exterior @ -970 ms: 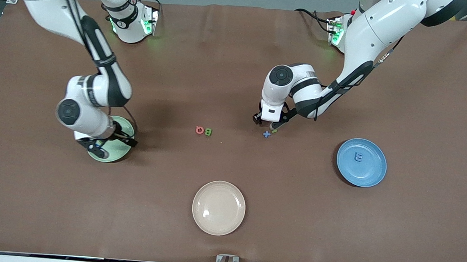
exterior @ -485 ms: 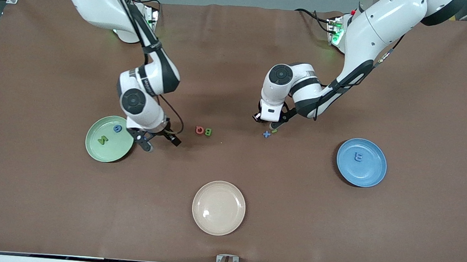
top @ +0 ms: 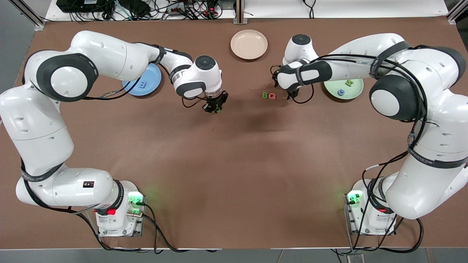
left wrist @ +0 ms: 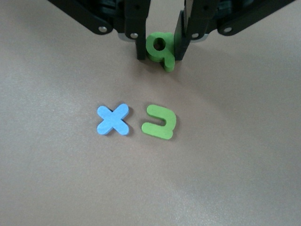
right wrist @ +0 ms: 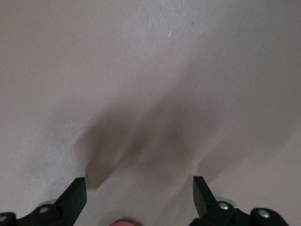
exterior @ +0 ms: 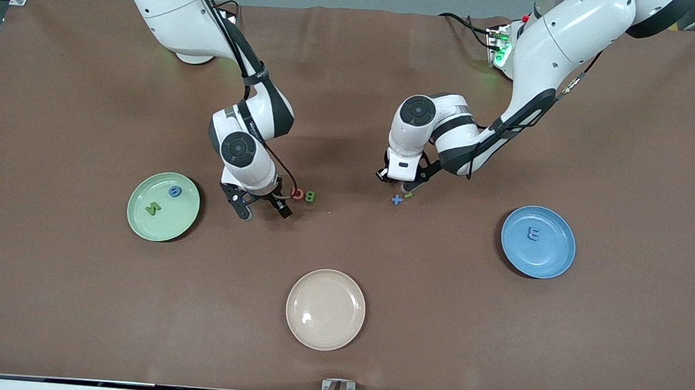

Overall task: Sort upper and lower case letters into plates
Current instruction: 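Grasp the green b with the left gripper while the right gripper grasps the pink Q, then place the b in the blue plate while the right gripper places the Q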

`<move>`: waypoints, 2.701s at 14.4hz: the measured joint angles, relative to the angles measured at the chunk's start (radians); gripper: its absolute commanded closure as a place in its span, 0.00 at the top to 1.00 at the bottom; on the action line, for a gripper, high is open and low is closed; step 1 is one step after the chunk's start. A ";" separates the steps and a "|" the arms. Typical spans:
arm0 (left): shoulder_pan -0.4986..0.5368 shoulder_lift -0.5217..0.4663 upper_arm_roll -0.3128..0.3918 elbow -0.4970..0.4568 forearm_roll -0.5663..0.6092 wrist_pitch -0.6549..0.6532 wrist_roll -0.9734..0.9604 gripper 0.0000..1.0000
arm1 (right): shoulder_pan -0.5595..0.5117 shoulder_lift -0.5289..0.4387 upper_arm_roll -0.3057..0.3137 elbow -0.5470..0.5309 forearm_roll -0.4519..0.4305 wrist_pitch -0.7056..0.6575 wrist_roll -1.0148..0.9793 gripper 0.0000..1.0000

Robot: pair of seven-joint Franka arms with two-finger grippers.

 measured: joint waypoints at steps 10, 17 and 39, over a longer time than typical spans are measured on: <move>0.027 -0.058 -0.008 0.017 0.010 -0.096 0.064 0.00 | 0.062 0.005 0.000 0.011 0.000 0.002 0.095 0.93; 0.306 -0.065 -0.288 0.081 0.010 -0.346 0.265 0.00 | 0.088 0.010 0.000 0.012 0.000 0.002 0.107 0.77; 1.081 -0.039 -0.403 -0.104 0.195 -0.291 1.145 0.00 | -0.356 -0.114 -0.037 0.068 -0.001 -0.262 -0.688 0.02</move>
